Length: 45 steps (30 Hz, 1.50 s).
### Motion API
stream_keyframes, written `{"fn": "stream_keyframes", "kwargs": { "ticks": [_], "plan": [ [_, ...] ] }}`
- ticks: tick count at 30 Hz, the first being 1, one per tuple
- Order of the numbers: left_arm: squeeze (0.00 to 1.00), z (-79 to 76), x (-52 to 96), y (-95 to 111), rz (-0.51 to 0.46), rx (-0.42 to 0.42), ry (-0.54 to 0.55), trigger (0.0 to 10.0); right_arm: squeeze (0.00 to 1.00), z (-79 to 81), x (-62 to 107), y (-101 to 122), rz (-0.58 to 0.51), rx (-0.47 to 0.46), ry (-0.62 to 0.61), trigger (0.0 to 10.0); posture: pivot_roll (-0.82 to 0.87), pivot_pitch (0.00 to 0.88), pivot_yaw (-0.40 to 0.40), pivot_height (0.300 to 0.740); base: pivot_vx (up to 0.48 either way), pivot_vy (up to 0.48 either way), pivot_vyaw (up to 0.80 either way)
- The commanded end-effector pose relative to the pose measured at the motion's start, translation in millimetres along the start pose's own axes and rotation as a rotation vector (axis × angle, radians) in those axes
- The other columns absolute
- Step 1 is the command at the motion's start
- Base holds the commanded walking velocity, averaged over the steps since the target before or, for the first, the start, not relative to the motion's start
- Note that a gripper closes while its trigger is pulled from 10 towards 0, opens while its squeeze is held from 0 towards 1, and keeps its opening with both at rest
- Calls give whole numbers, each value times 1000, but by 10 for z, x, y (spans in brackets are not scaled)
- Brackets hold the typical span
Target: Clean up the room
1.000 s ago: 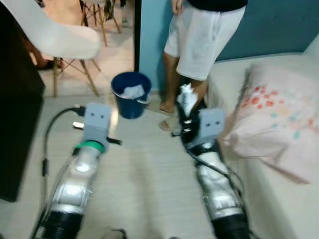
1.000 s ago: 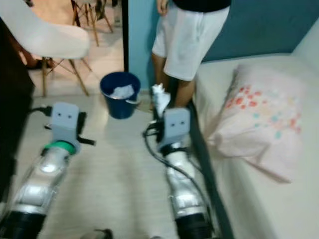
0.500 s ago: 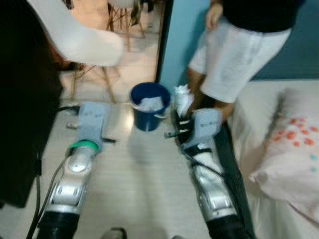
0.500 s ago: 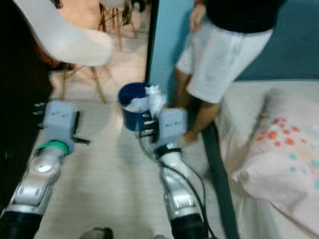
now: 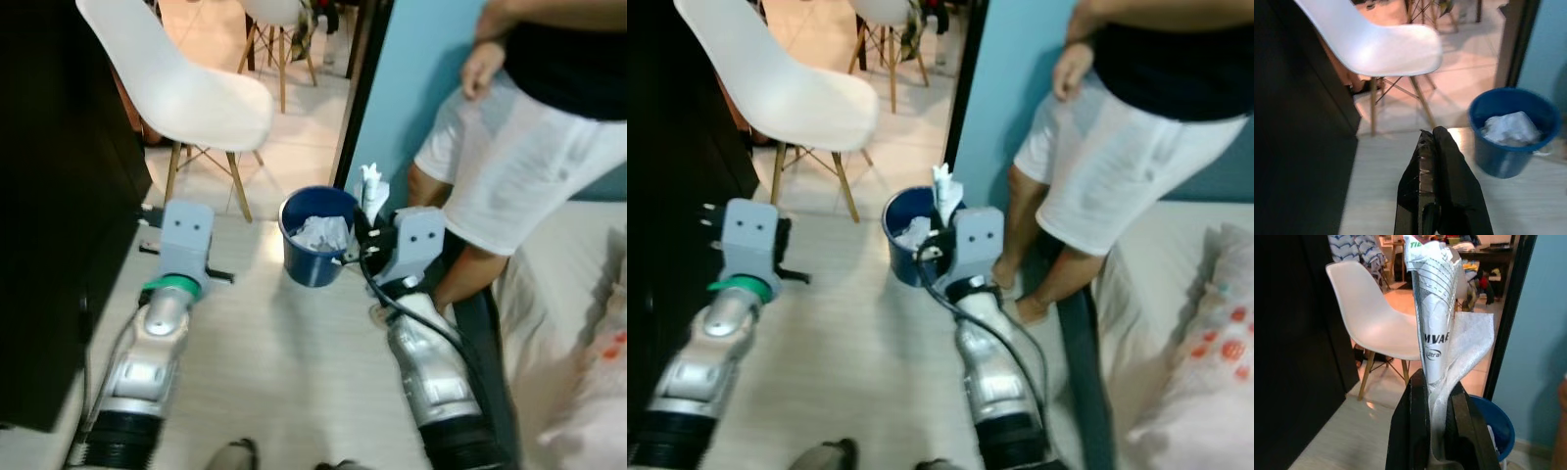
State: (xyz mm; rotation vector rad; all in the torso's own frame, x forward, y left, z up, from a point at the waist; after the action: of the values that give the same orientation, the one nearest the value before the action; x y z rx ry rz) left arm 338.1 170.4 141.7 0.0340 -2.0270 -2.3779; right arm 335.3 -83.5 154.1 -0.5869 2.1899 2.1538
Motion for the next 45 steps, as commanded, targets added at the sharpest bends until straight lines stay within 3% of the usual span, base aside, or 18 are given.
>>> {"fn": "stream_keyframes", "kwargs": {
  "ticks": [1, 15, 17, 21, 22, 27, 31, 33, 45],
  "plan": [
    [0, -35, 8, -36, 6, -14, -17, 10000, 0, -133, 56, -97, 45, 20, -58, 10000, 55, 99, 23, 740, 469, 0, 0],
    [0, 71, 87, -158, 33, -94, -92, 10000, 0, -208, 131, -252, 104, 54, -88, 10000, 54, 103, 25, 740, 469, 0, 0],
    [0, -71, 241, -320, 92, -100, -308, 10000, 0, -224, 232, -468, 196, 127, -51, 10000, 42, 98, 22, 740, 465, 0, 0],
    [0, -71, 241, -320, 92, -100, -308, 10000, 0, -224, 232, -468, 196, 127, -51, 10000, 42, 98, 22, 740, 465, 0, 0],
    [0, -130, 318, -390, 120, -97, -396, 10000, 0, -235, 280, -561, 238, 161, -31, 10000, 42, 98, 22, 740, 465, 0, 0],
    [0, -254, 423, -507, 162, -26, -464, 10000, 0, -344, 447, -826, 353, 170, -20, 10000, 29, 83, 9, 740, 465, 0, 0],
    [0, -299, 441, -517, 166, -4, -476, 10000, 0, -362, 490, -885, 378, 172, -24, 10000, 29, 83, 9, 740, 467, 0, 0],
    [0, -404, 497, -518, 174, 33, -542, 10000, 0, -399, 537, -941, 391, 190, -53, 10000, 23, 78, 9, 740, 465, 0, 0],
    [0, -506, 569, -399, 165, 108, -684, 10000, 0, -599, 405, -862, 339, 213, -170, 10000, 20, 89, 31, 740, 465, 0, 0]
  ]
}}
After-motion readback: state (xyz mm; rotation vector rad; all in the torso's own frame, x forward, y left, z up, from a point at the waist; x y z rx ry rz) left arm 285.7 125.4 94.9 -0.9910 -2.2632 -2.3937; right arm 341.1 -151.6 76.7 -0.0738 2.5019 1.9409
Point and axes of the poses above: a point about 5 cm out from each wrist's last joint towards the gripper, its own x axis pointing back from the gripper into the wrist, its own y axis along the axis of the wrist's last joint, z = x × y, the point moved 2 cm from there along -x, pointing out of the wrist towards the gripper, and after that the axes turned 4 degrees about x, right-handed, at the moved point
